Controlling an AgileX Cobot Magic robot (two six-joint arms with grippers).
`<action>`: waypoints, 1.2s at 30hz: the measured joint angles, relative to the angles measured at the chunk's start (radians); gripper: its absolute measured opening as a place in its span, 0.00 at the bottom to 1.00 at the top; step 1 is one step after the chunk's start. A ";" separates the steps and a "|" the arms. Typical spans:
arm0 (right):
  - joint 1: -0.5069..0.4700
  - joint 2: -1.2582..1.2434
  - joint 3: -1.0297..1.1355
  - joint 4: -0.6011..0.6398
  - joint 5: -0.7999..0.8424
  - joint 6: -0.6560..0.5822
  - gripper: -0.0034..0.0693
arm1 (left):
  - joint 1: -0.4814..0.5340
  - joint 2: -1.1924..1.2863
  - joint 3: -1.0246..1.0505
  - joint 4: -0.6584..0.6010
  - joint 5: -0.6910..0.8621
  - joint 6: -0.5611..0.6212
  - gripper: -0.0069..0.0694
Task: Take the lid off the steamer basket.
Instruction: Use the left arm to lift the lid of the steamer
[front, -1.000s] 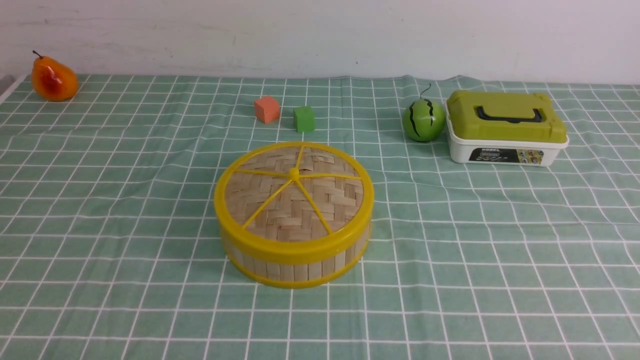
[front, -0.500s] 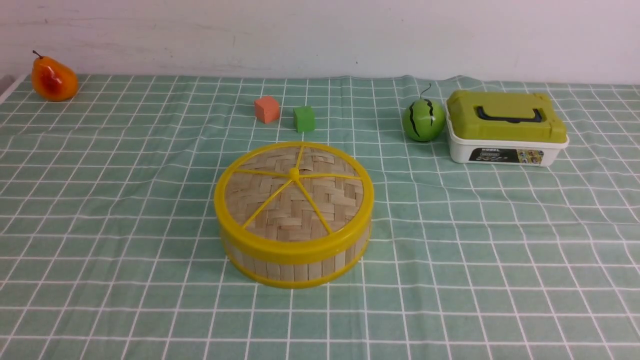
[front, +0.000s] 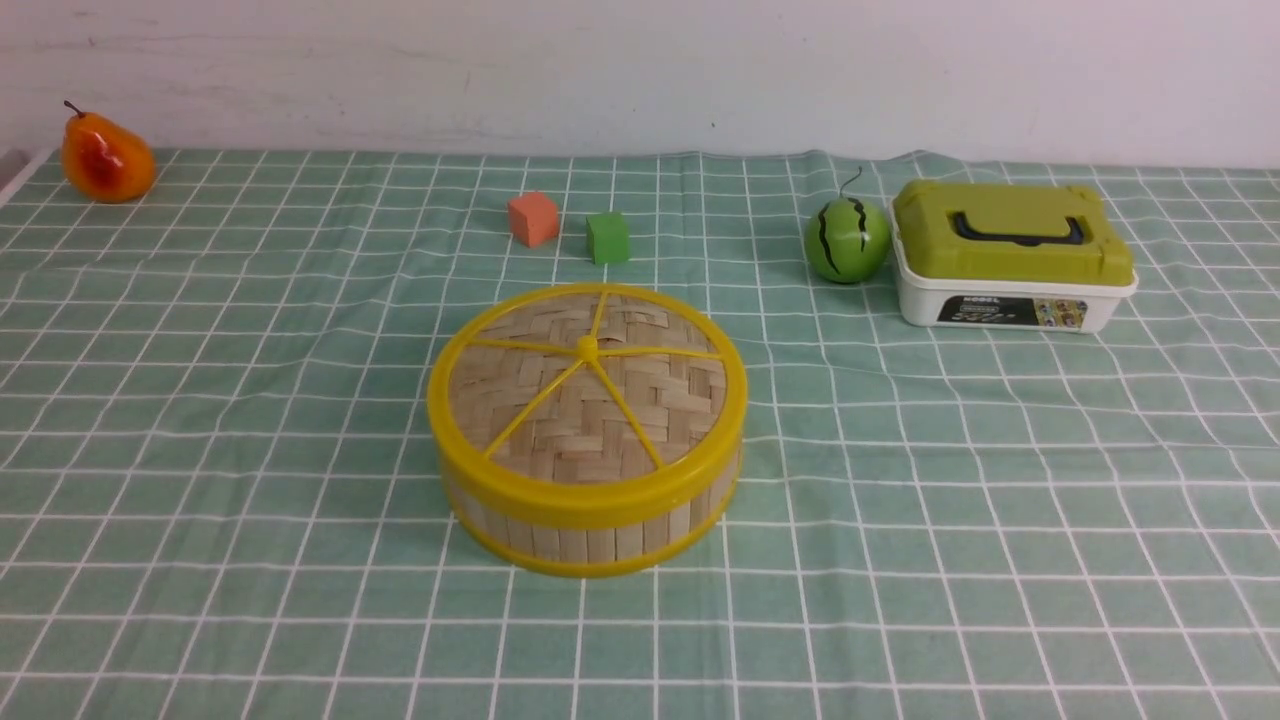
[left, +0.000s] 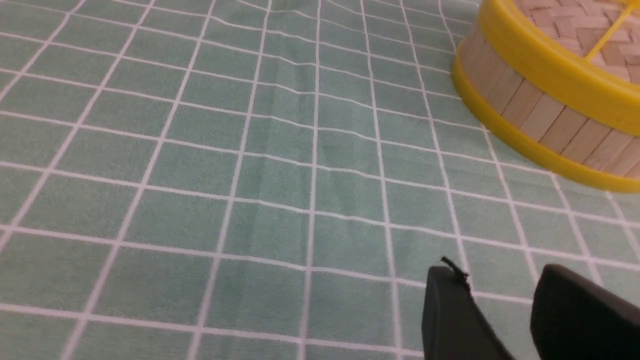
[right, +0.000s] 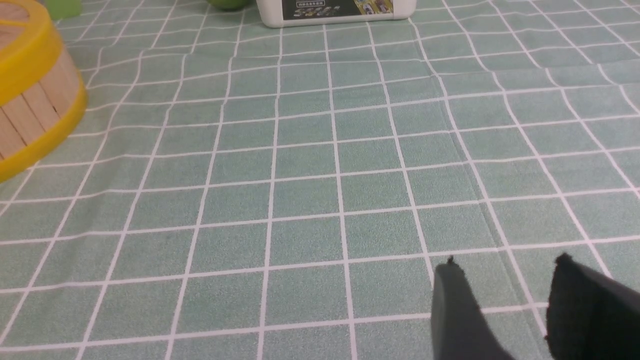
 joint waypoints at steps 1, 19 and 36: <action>0.000 0.000 0.000 0.000 0.000 0.000 0.38 | 0.000 0.000 0.000 -0.030 -0.013 -0.016 0.40; 0.000 0.000 0.000 0.000 0.000 0.000 0.38 | 0.000 0.000 0.000 -0.646 -0.414 -0.321 0.40; 0.000 0.000 0.000 0.000 0.000 0.000 0.38 | 0.000 0.036 -0.034 -0.680 -0.884 -0.295 0.08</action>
